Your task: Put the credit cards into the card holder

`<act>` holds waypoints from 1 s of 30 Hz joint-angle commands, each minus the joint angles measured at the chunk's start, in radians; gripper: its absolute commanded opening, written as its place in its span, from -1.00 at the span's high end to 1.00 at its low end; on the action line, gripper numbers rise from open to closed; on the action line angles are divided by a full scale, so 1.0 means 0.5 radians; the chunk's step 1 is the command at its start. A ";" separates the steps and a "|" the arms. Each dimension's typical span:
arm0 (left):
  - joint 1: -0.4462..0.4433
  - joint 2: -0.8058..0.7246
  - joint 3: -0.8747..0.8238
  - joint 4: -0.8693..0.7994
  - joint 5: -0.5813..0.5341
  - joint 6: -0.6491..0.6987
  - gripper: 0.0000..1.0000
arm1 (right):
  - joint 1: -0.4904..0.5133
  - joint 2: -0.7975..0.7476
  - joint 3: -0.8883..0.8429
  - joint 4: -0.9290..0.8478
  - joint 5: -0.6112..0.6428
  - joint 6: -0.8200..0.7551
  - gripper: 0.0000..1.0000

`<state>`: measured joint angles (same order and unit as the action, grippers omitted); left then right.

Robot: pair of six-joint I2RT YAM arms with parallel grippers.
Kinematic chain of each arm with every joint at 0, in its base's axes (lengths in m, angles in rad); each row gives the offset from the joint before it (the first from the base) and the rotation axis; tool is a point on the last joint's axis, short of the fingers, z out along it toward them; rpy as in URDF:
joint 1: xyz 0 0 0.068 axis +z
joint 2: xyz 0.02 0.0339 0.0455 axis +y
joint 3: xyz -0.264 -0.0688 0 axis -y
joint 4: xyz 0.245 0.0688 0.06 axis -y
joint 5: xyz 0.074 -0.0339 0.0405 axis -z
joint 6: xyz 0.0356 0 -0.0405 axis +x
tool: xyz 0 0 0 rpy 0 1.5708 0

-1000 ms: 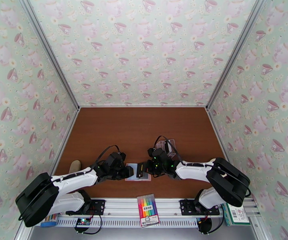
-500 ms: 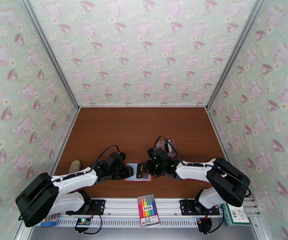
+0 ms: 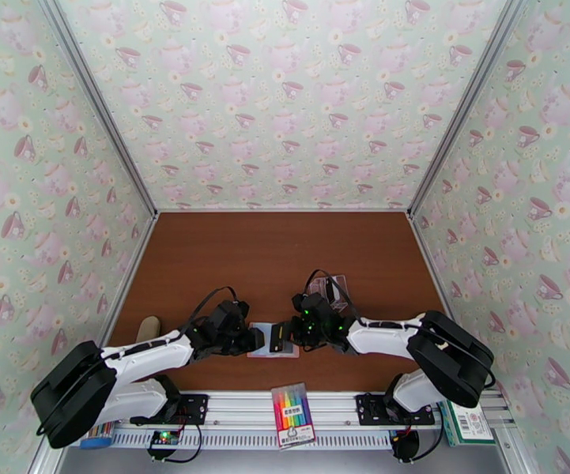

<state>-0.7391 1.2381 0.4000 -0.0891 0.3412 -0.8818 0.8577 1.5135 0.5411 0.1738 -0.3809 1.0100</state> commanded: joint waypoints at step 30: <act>-0.007 0.020 0.012 -0.040 -0.060 0.033 0.05 | -0.001 0.124 0.041 -0.130 0.007 -0.019 1.00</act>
<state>-0.7391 1.2381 0.4000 -0.0902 0.3389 -0.8814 0.8570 1.5433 0.5575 0.1600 -0.3851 1.0088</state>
